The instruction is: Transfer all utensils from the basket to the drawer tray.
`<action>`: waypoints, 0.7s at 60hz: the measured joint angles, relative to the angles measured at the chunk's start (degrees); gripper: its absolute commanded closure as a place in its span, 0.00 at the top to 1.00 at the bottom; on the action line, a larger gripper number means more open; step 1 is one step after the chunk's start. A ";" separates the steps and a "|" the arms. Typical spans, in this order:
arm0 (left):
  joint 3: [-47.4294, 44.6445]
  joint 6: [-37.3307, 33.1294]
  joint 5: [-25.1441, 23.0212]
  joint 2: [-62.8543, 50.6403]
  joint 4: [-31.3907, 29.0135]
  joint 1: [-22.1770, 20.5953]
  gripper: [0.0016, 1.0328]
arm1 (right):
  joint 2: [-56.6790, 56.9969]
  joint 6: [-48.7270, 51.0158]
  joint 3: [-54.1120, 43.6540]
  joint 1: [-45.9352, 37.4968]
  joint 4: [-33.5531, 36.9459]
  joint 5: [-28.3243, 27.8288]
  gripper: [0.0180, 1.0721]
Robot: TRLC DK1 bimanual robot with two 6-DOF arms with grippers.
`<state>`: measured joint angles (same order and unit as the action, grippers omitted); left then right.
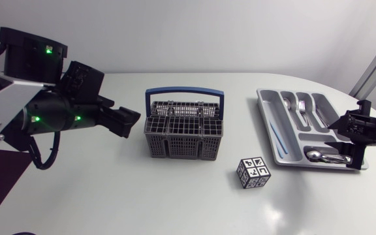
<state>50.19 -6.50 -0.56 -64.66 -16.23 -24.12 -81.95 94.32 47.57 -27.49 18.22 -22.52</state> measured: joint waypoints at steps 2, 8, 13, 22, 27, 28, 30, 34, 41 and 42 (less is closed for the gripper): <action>-0.50 -0.17 0.00 0.17 0.31 0.17 0.95 | 1.46 -1.92 -0.70 1.36 0.00 -0.22 0.65; -1.88 -0.68 0.00 0.81 1.14 0.87 0.95 | 5.73 -7.93 -2.99 5.99 0.00 -0.37 0.65; -3.32 -1.25 0.00 1.40 1.86 1.36 0.95 | 9.11 -13.81 -4.90 10.82 -0.04 -0.37 0.65; -6.40 -2.62 0.00 1.79 4.00 2.27 0.95 | 12.44 -27.56 -6.73 22.43 -2.45 1.92 0.69; -7.80 -3.54 0.00 1.79 4.79 2.32 0.95 | 12.48 -34.42 -6.78 28.87 -3.69 4.00 0.70; -8.04 -3.69 0.00 1.81 4.85 2.32 0.95 | 12.48 -35.43 -6.78 29.97 -3.82 4.37 0.70; -8.61 -4.02 0.00 1.84 4.98 2.32 0.95 | 12.48 -37.79 -6.78 32.35 -4.13 5.01 0.70; -9.55 -4.24 0.00 1.86 5.03 2.67 0.95 | 12.33 -42.27 -6.78 37.16 -4.87 6.78 0.74; -10.97 -4.74 0.02 2.49 5.44 4.28 0.95 | 9.44 -48.35 -6.75 45.64 -8.46 11.76 0.75; -11.19 -5.01 0.00 2.69 5.44 4.52 0.95 | 8.90 -48.89 -6.75 46.47 -8.94 12.28 0.75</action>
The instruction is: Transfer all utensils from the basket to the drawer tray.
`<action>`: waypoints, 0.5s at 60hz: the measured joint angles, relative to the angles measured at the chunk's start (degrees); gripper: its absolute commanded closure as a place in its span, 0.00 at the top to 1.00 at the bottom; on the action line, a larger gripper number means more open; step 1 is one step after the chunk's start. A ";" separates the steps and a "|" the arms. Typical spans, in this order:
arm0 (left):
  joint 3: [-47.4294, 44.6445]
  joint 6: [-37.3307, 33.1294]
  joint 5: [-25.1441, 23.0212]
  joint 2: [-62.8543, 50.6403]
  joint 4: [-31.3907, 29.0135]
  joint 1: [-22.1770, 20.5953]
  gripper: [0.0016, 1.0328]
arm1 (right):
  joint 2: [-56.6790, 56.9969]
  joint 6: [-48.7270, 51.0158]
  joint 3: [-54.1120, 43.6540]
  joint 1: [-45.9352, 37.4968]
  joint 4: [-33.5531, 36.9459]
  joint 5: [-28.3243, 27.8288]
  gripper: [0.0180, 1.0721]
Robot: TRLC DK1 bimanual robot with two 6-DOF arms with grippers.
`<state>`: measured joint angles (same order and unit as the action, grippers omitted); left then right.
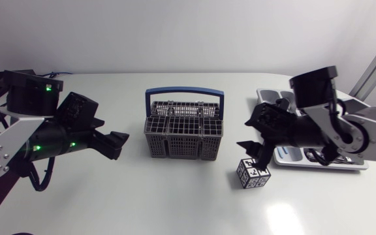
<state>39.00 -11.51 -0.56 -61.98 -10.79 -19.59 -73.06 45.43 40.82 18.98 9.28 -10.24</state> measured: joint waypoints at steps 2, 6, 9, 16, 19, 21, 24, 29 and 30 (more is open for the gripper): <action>-0.37 -0.24 0.00 0.31 0.00 0.33 0.95 | -1.49 -1.25 0.07 1.66 -1.01 1.07 0.75; -1.16 -0.59 0.00 1.09 0.00 0.90 0.95 | -4.76 -3.52 0.87 3.72 -1.84 1.90 0.75; -1.66 -0.68 0.00 1.62 0.07 1.20 0.95 | -7.04 -4.81 1.81 4.42 -2.27 2.78 0.75; -2.67 -1.09 0.00 2.82 0.20 1.57 0.95 | -10.99 -6.56 3.85 4.98 -4.87 4.39 0.75; -2.91 -1.46 -0.02 3.30 0.22 1.84 0.95 | -12.31 -6.88 4.92 4.98 -5.33 4.92 0.75; -3.08 -1.70 -0.02 3.65 0.24 1.95 0.95 | -13.11 -6.93 5.66 4.98 -5.42 5.22 0.75; -3.41 -2.08 -0.02 4.17 0.39 2.25 0.95 | -14.10 -7.15 6.47 4.98 -5.51 5.64 0.75; -3.98 -2.36 -0.02 4.98 0.39 2.47 0.95 | -15.61 -7.76 7.65 4.98 -5.81 6.12 0.75; -4.09 -2.49 -0.02 5.11 0.39 2.54 0.95 | -15.87 -7.78 7.85 5.01 -6.10 6.23 0.75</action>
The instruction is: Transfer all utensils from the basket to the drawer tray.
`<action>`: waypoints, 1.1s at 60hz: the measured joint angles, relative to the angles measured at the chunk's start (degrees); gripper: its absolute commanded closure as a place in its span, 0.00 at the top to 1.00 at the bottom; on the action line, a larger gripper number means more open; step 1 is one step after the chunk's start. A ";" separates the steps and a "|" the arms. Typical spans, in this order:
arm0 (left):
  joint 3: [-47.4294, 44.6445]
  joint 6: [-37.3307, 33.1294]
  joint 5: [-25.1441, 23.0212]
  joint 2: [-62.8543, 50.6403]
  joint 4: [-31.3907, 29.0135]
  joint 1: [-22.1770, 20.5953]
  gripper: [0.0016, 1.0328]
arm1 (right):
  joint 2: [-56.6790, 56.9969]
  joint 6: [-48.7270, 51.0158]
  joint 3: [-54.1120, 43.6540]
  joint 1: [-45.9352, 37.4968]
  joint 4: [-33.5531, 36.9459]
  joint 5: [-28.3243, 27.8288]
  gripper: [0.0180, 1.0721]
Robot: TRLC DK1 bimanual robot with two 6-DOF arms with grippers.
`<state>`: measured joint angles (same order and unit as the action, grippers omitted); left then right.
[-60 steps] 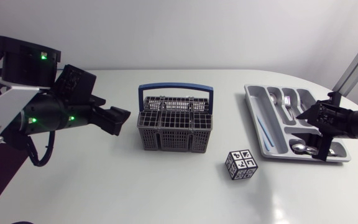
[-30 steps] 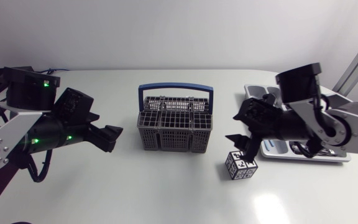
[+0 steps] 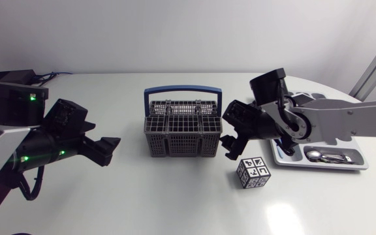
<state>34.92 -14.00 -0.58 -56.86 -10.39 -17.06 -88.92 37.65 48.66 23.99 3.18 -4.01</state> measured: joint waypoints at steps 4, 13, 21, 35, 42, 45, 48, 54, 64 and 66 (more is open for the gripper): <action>-0.55 -0.07 0.00 0.57 0.00 0.09 0.95 | -0.50 -0.04 0.46 0.07 -0.46 0.42 0.75; -1.57 -0.94 -0.02 1.77 -0.02 0.15 0.95 | -0.57 -0.02 0.50 0.68 -0.68 0.85 0.75; -1.60 -1.11 0.00 1.73 1.01 0.57 0.95 | -0.55 -0.04 -0.04 1.49 -0.85 0.85 0.75; -1.60 -1.09 -0.02 1.68 1.46 0.55 0.95 | -0.55 -0.22 -0.31 3.63 -0.90 0.92 0.75; -1.62 -1.09 -0.02 1.70 1.46 0.55 0.95 | -0.55 -0.42 -0.83 4.39 -0.87 1.11 0.75; -1.62 -1.09 0.00 1.70 1.46 0.55 0.95 | -0.55 -0.52 -0.90 4.55 -0.87 1.51 0.75; -1.62 -1.09 -0.02 1.70 1.46 0.55 0.95 | -0.52 -0.61 -1.05 4.59 -1.03 1.64 0.75; -1.62 -1.09 -0.02 1.70 1.46 0.55 0.95 | -0.33 -0.57 -1.73 4.57 -1.73 2.93 0.83; -2.45 -1.11 -0.02 1.70 1.46 0.72 0.95 | 5.42 -0.50 -6.19 3.39 -1.70 5.03 0.95; -2.67 -1.09 -0.02 1.73 1.49 0.85 0.95 | 7.08 -0.39 -7.06 3.02 -1.70 5.60 0.95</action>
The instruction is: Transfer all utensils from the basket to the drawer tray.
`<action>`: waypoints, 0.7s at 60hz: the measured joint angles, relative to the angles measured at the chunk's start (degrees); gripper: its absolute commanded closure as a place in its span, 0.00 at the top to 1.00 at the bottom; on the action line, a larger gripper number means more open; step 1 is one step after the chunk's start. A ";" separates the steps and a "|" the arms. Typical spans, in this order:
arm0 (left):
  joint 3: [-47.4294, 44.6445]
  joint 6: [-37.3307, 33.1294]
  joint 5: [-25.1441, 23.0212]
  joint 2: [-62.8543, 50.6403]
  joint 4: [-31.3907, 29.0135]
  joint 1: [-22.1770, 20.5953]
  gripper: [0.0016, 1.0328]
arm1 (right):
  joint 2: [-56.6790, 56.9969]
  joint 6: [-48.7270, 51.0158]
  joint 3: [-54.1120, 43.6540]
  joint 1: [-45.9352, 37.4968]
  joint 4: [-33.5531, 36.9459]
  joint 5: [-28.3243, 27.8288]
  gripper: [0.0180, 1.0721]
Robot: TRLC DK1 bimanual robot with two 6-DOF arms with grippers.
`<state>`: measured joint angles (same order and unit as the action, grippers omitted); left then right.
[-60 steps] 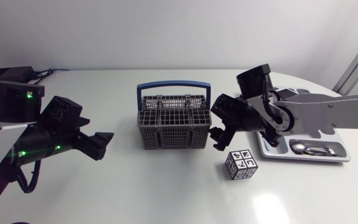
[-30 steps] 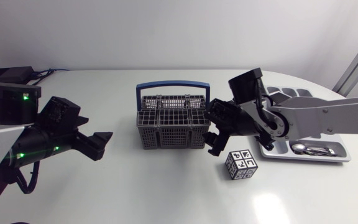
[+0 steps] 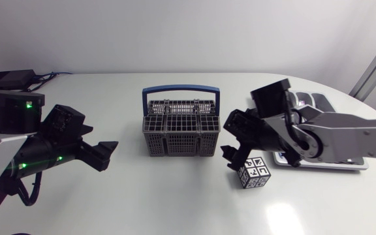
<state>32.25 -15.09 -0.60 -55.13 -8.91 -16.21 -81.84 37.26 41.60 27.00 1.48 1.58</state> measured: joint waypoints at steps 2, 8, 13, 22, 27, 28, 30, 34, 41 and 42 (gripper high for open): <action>-0.22 0.00 0.00 0.11 0.00 0.24 0.95 | 2.08 0.02 -0.98 -0.46 0.00 0.46 0.95; -1.27 0.39 -0.02 1.75 0.00 1.05 0.95 | 9.35 0.07 -4.13 -1.29 -0.04 2.30 0.95; -1.62 1.64 0.02 3.43 -0.07 1.99 0.95 | 14.91 0.09 -6.45 -1.92 0.02 3.23 0.95; -2.62 3.23 0.02 5.95 -0.07 2.34 0.95 | 24.20 -0.15 -9.73 -6.60 0.00 3.91 0.95; -3.78 4.61 0.04 7.23 -0.17 3.34 0.95 | 29.16 -1.33 -11.26 -11.04 0.02 3.85 0.95; -3.89 4.66 0.04 7.39 -0.20 3.52 0.95 | 29.90 -1.36 -11.54 -11.54 0.02 3.80 0.95; -4.11 4.85 0.04 7.76 -0.20 3.80 0.95 | 31.80 -1.55 -12.39 -12.37 0.04 3.74 0.95; -4.44 5.07 0.04 8.66 -0.15 4.07 0.95 | 35.93 -2.38 -14.40 -13.42 0.66 2.95 0.95; -5.51 6.08 0.04 11.02 -0.02 5.18 0.95 | 41.38 -3.23 -16.26 -15.76 1.75 2.73 0.95; -5.70 6.10 0.04 11.34 0.02 5.35 0.95 | 42.01 -3.34 -16.44 -16.13 1.73 2.75 0.95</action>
<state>26.55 -8.99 -0.56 -43.79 -8.88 -10.85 -39.83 33.91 25.17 10.87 3.20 4.34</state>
